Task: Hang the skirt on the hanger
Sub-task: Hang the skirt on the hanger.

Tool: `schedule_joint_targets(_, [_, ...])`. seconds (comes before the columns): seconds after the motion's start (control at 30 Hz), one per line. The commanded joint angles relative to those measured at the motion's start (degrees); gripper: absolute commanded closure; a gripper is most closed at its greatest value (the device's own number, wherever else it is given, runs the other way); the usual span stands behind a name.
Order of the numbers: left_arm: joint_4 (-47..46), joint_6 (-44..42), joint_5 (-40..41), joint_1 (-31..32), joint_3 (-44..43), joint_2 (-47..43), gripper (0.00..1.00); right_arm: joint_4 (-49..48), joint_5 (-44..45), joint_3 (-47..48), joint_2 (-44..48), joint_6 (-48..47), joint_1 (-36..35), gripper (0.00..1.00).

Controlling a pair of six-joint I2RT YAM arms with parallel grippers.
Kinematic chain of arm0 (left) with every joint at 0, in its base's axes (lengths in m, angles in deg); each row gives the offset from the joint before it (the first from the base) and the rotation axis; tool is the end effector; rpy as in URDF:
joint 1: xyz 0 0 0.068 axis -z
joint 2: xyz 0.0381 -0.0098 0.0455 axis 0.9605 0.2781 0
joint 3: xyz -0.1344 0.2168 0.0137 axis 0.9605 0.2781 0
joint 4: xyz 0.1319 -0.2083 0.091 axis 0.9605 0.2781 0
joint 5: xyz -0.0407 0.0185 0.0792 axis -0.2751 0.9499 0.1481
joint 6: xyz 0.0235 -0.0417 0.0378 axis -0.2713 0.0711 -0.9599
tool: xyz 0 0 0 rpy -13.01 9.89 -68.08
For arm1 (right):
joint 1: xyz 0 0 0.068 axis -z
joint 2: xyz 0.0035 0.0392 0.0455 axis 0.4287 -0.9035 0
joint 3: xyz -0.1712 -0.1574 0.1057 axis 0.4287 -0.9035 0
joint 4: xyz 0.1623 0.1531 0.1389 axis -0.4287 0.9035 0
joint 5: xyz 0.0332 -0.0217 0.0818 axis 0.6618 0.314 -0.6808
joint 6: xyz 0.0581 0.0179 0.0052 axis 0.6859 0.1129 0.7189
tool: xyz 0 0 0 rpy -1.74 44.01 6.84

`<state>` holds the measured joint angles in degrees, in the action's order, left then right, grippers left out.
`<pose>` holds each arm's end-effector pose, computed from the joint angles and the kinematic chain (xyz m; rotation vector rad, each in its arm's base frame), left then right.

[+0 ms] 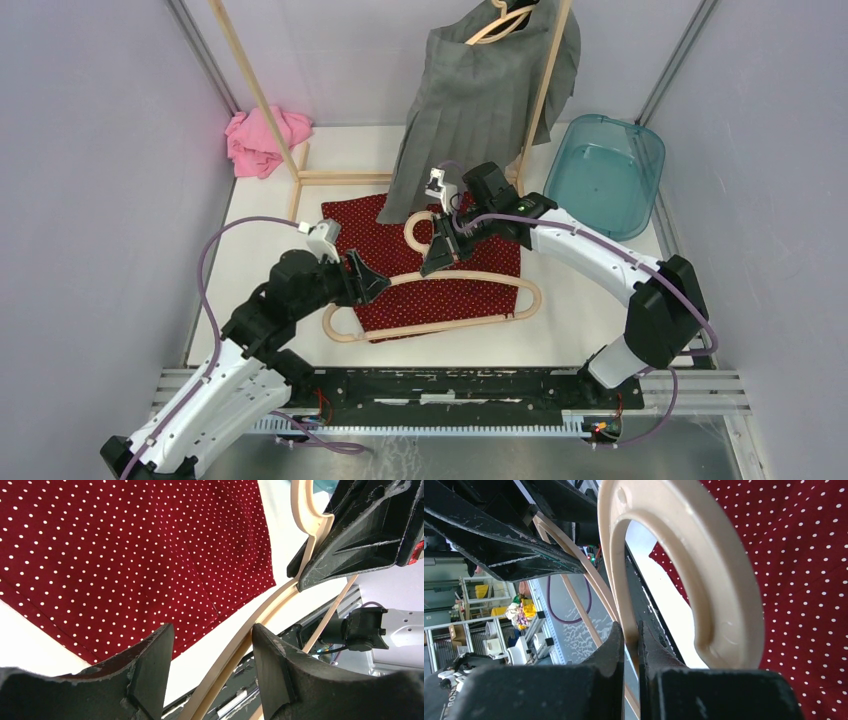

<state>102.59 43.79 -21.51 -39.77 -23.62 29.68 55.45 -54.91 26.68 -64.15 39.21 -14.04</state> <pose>0.1328 -0.0973 0.2581 0.0149 2.1685 -0.8940 0.2469 0.2439 0.2640 -0.7117 2.4625 1.4105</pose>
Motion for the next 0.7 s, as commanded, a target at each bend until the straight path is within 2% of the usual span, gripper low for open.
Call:
schedule_joint_targets(0.0, [0.6, 0.3, -2.0, 0.5, -2.4, 1.6, 0.35, -8.0, 7.1, 3.9, 2.2, 3.3, 0.3, 0.99])
schedule_joint_targets(0.27, [2.5, -0.3, -1.8, 0.6, -4.9, 3.5, 0.35, -7.6, 8.8, 4.5, 2.3, 2.0, 0.3, 0.99])
schedule_joint_targets(0.43, [4.1, -1.5, -1.7, 0.5, -7.8, 6.5, 0.33, -11.6, 9.9, 2.1, 2.9, 1.9, 0.4, 0.99])
schedule_joint_targets(0.53, [6.1, -2.3, 1.0, 0.5, -10.2, 8.2, 0.32, -11.2, 10.9, 1.8, 2.8, 0.0, 0.4, 0.99])
schedule_joint_targets(0.67, [5.2, -3.3, 2.5, 0.6, -11.8, 9.9, 0.25, -11.1, 11.0, 1.1, 2.6, -2.5, 0.9, 0.99])
